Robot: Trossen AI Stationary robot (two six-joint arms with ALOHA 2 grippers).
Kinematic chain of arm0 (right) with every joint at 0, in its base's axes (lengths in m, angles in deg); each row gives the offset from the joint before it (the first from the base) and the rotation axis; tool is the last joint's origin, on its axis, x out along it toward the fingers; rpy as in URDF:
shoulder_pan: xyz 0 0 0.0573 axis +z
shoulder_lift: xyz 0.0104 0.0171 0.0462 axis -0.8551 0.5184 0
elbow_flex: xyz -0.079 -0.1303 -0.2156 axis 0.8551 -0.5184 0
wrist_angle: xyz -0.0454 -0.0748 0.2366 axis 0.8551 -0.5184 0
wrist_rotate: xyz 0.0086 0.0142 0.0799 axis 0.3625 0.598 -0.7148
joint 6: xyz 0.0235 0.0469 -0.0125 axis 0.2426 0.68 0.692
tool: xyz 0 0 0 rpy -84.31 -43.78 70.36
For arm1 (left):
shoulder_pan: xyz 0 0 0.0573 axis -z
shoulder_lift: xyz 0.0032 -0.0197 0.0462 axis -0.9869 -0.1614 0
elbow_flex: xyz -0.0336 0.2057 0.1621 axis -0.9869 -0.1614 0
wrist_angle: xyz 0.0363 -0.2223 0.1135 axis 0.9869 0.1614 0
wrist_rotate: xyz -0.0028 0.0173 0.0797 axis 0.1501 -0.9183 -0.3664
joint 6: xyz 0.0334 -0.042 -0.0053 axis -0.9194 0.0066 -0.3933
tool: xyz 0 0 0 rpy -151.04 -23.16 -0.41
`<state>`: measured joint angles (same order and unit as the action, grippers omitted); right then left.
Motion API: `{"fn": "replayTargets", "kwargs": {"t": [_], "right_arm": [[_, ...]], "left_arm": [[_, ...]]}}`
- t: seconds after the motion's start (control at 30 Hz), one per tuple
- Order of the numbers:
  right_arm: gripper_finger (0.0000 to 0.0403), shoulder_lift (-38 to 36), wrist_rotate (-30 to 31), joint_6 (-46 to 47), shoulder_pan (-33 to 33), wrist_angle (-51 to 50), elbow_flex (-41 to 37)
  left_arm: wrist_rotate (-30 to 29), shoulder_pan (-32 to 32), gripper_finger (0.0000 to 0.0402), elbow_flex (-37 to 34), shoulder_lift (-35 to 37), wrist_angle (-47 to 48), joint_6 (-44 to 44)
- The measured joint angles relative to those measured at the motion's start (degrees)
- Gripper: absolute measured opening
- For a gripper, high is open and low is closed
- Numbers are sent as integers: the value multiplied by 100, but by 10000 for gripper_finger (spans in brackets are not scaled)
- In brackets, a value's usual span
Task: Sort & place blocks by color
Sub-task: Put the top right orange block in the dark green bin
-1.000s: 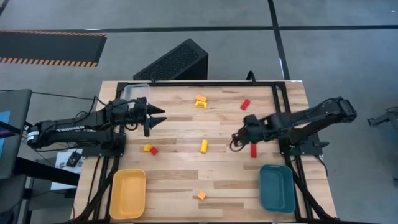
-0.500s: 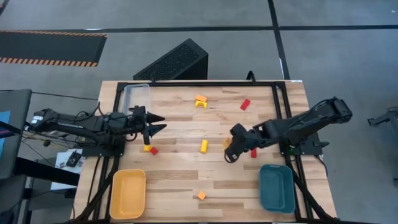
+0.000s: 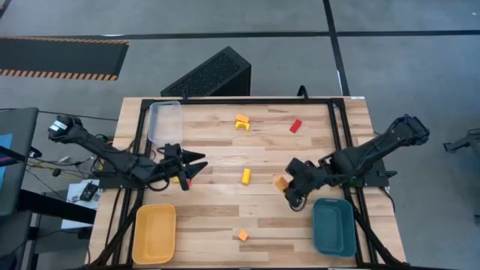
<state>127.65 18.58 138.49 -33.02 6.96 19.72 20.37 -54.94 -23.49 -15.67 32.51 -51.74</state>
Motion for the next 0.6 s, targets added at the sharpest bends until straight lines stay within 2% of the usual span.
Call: {"fn": "replayTargets", "kwargs": {"t": [0.2, 0.33, 0.6], "right_arm": [[137, 0, 6, 420, 717, -31, 0], [136, 0, -66, 931, 1224, -278, 0], [137, 24, -650, 2322, 2139, -1705, 269]], "left_arm": [[-182, 101, 183, 0, -534, -759, 96], [-193, 89, 183, 0, -667, -885, 83], [-187, -97, 183, 0, -654, -905, -359]]}}
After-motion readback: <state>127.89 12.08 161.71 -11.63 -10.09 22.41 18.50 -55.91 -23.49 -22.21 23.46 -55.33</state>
